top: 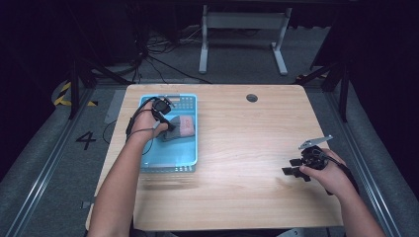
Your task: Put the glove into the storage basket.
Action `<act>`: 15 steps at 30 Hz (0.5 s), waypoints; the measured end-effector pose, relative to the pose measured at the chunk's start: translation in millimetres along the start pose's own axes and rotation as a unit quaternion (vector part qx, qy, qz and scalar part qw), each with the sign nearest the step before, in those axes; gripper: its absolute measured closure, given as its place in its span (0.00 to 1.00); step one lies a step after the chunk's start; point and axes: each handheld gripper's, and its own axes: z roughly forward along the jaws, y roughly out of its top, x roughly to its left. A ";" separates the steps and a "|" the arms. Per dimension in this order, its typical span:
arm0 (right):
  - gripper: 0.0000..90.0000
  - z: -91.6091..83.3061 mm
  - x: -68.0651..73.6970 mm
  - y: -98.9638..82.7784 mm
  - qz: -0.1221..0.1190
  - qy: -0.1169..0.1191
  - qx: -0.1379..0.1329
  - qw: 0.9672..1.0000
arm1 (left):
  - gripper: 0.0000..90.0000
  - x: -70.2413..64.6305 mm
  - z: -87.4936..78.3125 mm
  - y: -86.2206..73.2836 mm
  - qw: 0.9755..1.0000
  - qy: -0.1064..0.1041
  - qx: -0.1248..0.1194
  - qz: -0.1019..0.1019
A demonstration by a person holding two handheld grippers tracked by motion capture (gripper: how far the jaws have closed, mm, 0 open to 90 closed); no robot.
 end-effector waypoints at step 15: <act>0.49 2.3 3.7 3.2 -0.016 -0.001 -0.015 1.000 | 0.73 4.3 12.2 9.0 1.000 0.012 0.017 0.017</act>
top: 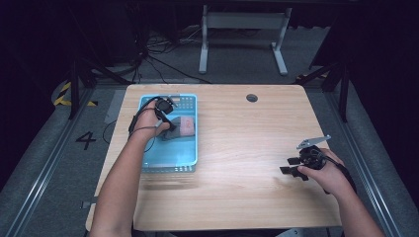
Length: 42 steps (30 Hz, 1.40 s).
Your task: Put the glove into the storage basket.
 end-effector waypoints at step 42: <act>0.49 21.8 1.7 10.0 -0.029 0.015 -0.038 0.999 | 0.40 -183.6 -97.5 -109.6 0.962 -0.068 -0.263 0.006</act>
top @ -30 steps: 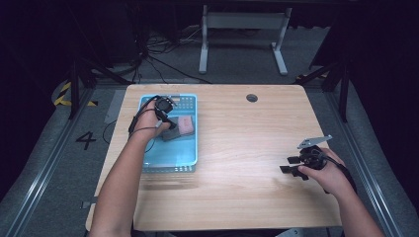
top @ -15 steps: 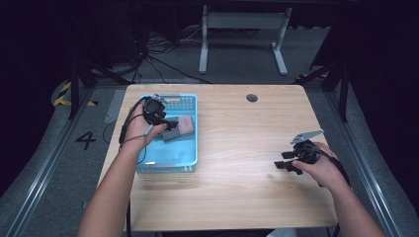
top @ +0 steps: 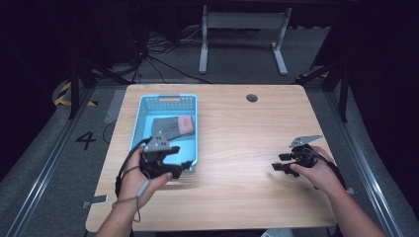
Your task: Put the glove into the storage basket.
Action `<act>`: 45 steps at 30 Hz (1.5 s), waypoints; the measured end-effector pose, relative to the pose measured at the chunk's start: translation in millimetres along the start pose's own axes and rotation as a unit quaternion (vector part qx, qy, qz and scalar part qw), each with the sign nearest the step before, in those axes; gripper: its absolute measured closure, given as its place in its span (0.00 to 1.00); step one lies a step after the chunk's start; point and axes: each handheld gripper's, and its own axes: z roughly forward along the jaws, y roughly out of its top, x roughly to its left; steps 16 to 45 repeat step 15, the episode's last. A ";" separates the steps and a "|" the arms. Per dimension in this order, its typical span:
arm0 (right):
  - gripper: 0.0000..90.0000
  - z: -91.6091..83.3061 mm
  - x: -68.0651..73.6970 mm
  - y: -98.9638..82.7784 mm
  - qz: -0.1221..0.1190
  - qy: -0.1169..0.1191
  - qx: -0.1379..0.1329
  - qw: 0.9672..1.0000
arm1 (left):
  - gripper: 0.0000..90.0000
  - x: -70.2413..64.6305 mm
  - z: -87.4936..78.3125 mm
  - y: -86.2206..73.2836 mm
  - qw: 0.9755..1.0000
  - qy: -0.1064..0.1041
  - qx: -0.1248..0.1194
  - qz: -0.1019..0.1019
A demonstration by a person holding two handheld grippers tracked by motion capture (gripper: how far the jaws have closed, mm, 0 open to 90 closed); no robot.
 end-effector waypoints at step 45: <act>0.48 2.3 -4.3 -14.0 0.010 -0.039 -0.027 0.999 | 0.35 -18.7 59.5 -68.5 0.996 -0.014 0.073 0.042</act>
